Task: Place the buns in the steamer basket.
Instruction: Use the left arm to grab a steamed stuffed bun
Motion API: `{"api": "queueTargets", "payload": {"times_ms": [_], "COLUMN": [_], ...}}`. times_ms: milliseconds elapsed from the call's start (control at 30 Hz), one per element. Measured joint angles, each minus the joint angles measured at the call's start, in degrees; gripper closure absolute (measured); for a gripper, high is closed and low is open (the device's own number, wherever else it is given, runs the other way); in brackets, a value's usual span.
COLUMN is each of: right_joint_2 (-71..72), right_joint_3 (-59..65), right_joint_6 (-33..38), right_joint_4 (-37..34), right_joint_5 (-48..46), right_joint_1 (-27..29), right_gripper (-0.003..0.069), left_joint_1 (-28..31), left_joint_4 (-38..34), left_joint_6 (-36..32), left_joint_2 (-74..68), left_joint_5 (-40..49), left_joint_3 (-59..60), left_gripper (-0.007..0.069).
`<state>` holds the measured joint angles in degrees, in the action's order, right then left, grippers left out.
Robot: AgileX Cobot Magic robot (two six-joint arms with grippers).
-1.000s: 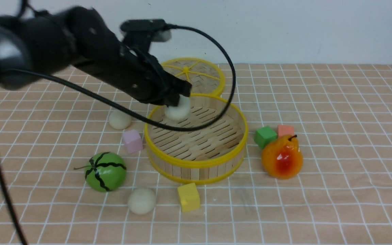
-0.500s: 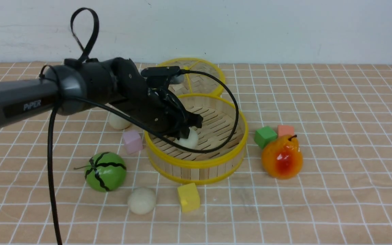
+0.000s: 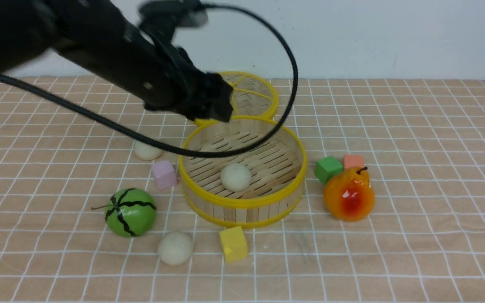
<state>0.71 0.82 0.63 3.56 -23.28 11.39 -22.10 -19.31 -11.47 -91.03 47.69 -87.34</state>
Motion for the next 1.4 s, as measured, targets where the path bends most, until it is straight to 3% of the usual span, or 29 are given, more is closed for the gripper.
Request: {"api": "queueTargets", "payload": {"times_ms": [167,267,433,600,1200,1400], "right_joint_2": [0.0,0.0,0.0,0.0,0.0,0.0], "right_joint_3": [0.0,0.0,0.0,0.0,0.0,0.0], "right_joint_6": [0.0,0.0,0.0,0.0,0.0,0.0], "right_joint_4": [0.0,0.0,0.0,0.0,0.0,0.0], "right_joint_5": [0.0,0.0,0.0,0.0,0.0,0.0], "right_joint_1": [0.0,0.0,0.0,0.0,0.0,0.0], "right_gripper": [0.0418,0.0418,0.0418,0.0418,0.0418,0.0418], "left_joint_1": [0.0,0.0,0.0,0.0,-0.3,-4.39], "left_joint_4": [2.7,2.85,2.43,2.69,11.89,14.74], "left_joint_6": [5.01,6.25,6.65,6.85,16.9,19.18], "left_joint_2": [9.48,10.53,8.12,2.42,-8.68,-10.41], "left_joint_5": [14.32,18.56,13.13,7.87,6.34,5.55], "left_joint_3": [1.86,5.42,14.36,15.97,13.14,13.14], "left_gripper": [0.0172,0.0186,0.0218,0.0245,0.0321,0.0324]}}
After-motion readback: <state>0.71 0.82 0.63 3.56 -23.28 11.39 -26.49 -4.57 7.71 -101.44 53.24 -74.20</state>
